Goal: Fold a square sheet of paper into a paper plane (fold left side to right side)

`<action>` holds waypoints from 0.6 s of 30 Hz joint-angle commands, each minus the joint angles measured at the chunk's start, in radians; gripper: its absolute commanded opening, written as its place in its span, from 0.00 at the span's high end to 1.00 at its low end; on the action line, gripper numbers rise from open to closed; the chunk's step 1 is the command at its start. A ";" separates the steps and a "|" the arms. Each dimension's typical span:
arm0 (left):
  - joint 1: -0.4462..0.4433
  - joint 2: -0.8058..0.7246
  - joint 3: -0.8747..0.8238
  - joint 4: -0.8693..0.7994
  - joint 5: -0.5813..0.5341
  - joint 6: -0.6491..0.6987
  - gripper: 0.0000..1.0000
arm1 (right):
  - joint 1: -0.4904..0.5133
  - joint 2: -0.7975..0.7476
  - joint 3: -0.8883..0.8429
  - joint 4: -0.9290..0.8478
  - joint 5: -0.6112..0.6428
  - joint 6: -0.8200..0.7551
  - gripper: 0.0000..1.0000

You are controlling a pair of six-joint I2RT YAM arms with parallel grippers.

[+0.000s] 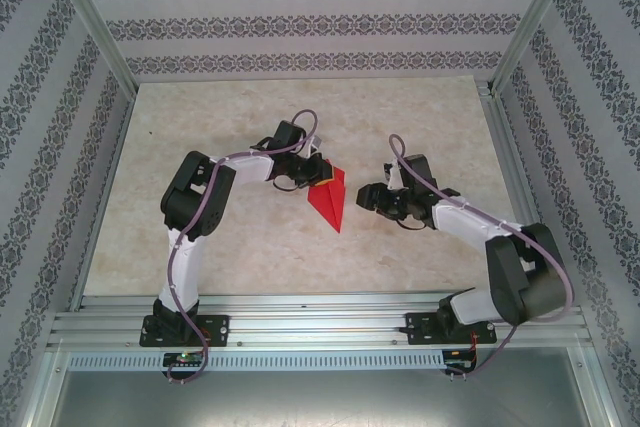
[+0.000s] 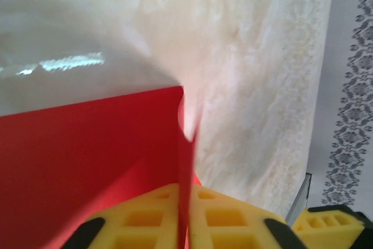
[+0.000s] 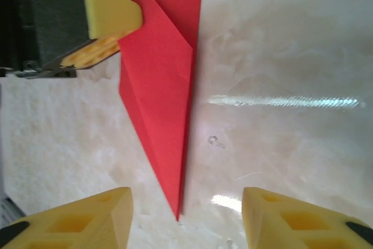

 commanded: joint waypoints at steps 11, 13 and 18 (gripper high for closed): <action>-0.011 -0.386 -0.089 0.293 0.043 -0.094 0.91 | -0.009 -0.315 -0.165 0.412 -0.117 0.294 0.02; -0.012 -0.409 -0.089 0.326 0.057 -0.124 0.91 | 0.007 -0.313 -0.171 0.487 -0.142 0.330 0.02; -0.013 -0.433 -0.100 0.419 0.090 -0.206 0.91 | 0.068 -0.271 -0.133 0.545 -0.163 0.352 0.02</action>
